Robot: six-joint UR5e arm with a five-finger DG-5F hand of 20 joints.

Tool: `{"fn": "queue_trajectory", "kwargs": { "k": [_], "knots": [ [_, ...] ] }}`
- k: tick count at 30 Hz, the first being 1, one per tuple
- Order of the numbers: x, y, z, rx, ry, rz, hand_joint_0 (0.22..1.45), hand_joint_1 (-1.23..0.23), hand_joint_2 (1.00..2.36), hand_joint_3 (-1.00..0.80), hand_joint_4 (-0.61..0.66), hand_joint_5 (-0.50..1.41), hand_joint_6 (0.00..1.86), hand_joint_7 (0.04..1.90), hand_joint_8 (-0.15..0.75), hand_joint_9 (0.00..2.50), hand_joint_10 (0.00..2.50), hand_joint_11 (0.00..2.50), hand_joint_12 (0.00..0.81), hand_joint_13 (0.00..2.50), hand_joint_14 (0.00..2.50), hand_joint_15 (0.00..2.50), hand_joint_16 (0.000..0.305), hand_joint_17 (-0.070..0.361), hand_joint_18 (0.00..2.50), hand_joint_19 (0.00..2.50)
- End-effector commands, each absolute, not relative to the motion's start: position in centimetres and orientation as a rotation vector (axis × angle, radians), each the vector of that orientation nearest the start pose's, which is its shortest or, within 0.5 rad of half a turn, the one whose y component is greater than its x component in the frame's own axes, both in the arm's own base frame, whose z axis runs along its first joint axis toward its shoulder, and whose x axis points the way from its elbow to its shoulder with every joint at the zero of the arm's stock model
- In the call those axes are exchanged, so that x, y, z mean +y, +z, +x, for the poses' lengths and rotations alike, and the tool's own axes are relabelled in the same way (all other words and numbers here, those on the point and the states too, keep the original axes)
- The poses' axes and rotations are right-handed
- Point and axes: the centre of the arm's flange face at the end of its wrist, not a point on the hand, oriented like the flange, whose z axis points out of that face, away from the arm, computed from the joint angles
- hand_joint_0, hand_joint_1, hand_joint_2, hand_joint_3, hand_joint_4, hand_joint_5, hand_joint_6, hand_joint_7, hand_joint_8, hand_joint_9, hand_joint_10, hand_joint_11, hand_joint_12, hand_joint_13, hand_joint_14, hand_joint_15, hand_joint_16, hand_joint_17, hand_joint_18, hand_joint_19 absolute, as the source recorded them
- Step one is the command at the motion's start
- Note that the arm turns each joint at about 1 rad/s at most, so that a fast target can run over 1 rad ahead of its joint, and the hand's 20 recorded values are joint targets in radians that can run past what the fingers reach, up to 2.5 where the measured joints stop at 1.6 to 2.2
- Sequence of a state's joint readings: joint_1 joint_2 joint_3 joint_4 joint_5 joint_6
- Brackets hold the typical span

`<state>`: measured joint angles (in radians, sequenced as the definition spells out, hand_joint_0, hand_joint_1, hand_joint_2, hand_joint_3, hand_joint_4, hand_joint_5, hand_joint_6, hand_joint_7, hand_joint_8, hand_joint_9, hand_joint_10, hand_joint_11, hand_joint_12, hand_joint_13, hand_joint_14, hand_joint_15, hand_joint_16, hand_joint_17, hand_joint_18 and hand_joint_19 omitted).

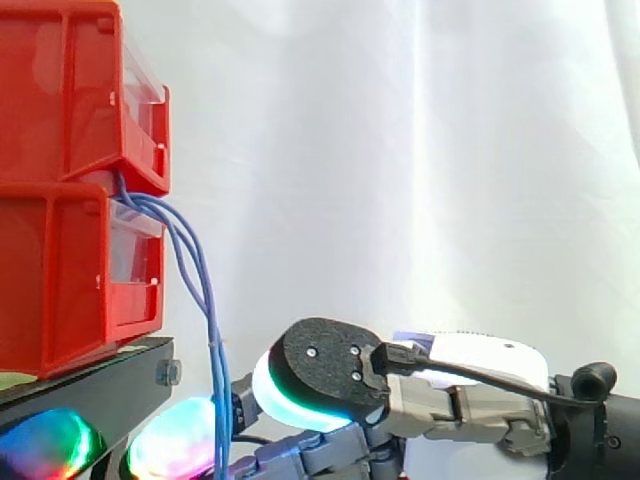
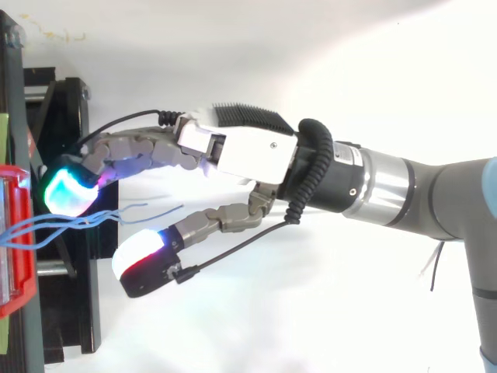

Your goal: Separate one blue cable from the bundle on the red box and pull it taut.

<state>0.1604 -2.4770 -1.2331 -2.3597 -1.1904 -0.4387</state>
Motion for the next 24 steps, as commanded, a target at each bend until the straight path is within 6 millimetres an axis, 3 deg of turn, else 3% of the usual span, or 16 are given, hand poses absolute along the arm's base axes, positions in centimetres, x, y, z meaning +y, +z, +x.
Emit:
{"fn": "queue_trajectory", "kwargs": {
  "k": [1,7,21,24],
  "knots": [
    [-3.9,13.6,79.7,1.066,0.829,0.932,0.47,-0.65,1.0,-0.5,0.28,-0.13,0.5,0.87,0.323,0.62,0.01,0.26,0.399,0.4,0.0,0.16,0.057,0.128,0.33,0.25],
    [-3.2,13.6,79.7,1.072,0.84,0.929,0.49,-0.65,1.0,-0.5,0.28,-0.1,0.5,1.03,0.329,0.71,0.01,0.31,0.396,0.47,0.01,0.21,0.054,0.122,0.41,0.3],
    [-3.9,13.4,79.2,1.103,0.887,1.05,0.52,-0.61,1.0,-0.48,0.27,-0.1,0.5,1.05,0.329,0.77,0.01,0.36,0.395,0.55,0.01,0.25,0.052,0.116,0.48,0.37],
    [-4.2,13.5,79.1,1.122,0.883,1.071,0.53,-0.51,1.0,-0.47,0.26,-0.09,0.5,1.06,0.331,0.8,0.01,0.38,0.39,0.58,0.01,0.26,0.051,0.114,0.51,0.38]
  ]
}}
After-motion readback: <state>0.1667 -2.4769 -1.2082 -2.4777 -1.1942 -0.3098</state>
